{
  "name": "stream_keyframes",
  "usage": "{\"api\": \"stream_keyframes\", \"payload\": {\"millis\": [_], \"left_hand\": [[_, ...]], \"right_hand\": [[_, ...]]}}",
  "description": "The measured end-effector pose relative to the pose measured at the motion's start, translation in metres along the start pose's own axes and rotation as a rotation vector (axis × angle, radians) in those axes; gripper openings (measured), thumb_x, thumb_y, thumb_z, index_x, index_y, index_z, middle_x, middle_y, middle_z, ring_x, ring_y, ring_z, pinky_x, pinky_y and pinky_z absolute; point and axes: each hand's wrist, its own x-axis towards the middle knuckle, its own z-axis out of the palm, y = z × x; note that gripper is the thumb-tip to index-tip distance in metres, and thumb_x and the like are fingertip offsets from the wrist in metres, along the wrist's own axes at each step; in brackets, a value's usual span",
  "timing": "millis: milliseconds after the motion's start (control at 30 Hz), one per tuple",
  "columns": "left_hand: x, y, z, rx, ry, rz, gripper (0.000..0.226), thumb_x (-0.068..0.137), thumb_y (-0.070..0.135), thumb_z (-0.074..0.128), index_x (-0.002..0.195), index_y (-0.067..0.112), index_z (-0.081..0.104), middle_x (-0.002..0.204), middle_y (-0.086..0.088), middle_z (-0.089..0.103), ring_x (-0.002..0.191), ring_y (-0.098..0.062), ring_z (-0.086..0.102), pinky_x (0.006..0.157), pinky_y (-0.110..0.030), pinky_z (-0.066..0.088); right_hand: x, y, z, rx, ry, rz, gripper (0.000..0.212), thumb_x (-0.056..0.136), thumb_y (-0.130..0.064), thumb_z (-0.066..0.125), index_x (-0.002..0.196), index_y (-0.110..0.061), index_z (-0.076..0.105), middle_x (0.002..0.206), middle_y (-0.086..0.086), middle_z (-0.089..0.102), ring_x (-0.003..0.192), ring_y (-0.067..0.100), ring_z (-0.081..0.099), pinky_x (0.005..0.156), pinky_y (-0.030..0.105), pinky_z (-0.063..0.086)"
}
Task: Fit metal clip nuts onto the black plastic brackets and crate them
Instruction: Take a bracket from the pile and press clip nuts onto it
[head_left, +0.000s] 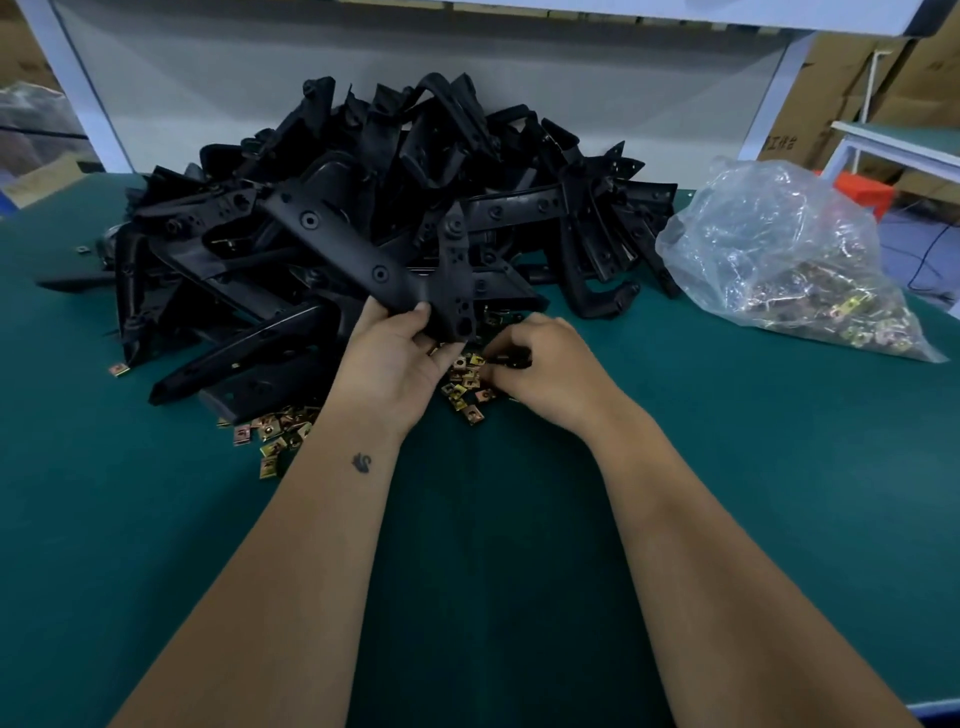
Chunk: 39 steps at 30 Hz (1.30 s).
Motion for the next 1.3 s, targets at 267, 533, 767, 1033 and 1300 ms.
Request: {"api": "stream_keyframes", "payload": {"millis": [267, 533, 767, 1033, 1300], "left_hand": [[0.005, -0.012, 0.004, -0.028, 0.008, 0.022, 0.029, 0.101, -0.005, 0.040, 0.109, 0.016, 0.059, 0.112, -0.007, 0.068, 0.104, -0.024, 0.066, 0.074, -0.035, 0.060], [0.001, -0.013, 0.005, -0.035, -0.076, 0.038, 0.028, 0.090, 0.005, 0.065, 0.113, 0.018, 0.055, 0.109, -0.001, 0.073, 0.106, -0.018, 0.069, 0.079, -0.031, 0.057], [-0.003, -0.006, 0.000, 0.008, -0.133, 0.018, 0.023, 0.091, 0.005, 0.063, 0.110, 0.017, 0.056, 0.100, 0.000, 0.074, 0.090, -0.012, 0.072, 0.070, -0.025, 0.056], [-0.005, -0.007, 0.001, 0.123, -0.135, -0.021, 0.034, 0.090, 0.009, 0.065, 0.122, 0.014, 0.056, 0.110, -0.002, 0.072, 0.098, -0.014, 0.069, 0.080, -0.029, 0.057], [-0.003, -0.009, 0.000, 0.197, -0.145, -0.034, 0.022, 0.090, 0.015, 0.067, 0.110, 0.020, 0.063, 0.104, 0.005, 0.074, 0.095, -0.010, 0.070, 0.075, -0.027, 0.056]], "right_hand": [[0.007, -0.001, 0.005, 0.211, 0.146, 0.087, 0.012, 0.090, -0.023, 0.067, 0.079, -0.027, 0.067, 0.077, -0.016, 0.061, 0.078, 0.006, 0.059, 0.066, 0.017, 0.044], [0.008, -0.014, 0.006, 1.095, 0.465, 0.233, 0.013, 0.093, -0.002, 0.062, 0.090, -0.010, 0.073, 0.077, 0.001, 0.072, 0.068, 0.007, 0.068, 0.068, 0.021, 0.055], [-0.001, -0.021, -0.003, 1.431, 0.319, 0.180, 0.014, 0.093, 0.006, 0.059, 0.101, 0.001, 0.069, 0.083, 0.011, 0.074, 0.080, 0.019, 0.074, 0.071, 0.022, 0.057], [-0.001, -0.025, -0.004, 1.435, 0.289, 0.138, 0.013, 0.093, 0.000, 0.059, 0.095, -0.005, 0.070, 0.082, 0.007, 0.073, 0.079, 0.018, 0.071, 0.074, 0.027, 0.057], [-0.002, -0.029, -0.004, 1.432, 0.304, 0.098, 0.014, 0.090, 0.006, 0.061, 0.094, -0.006, 0.066, 0.086, 0.009, 0.071, 0.082, 0.020, 0.069, 0.082, 0.032, 0.058]]}}
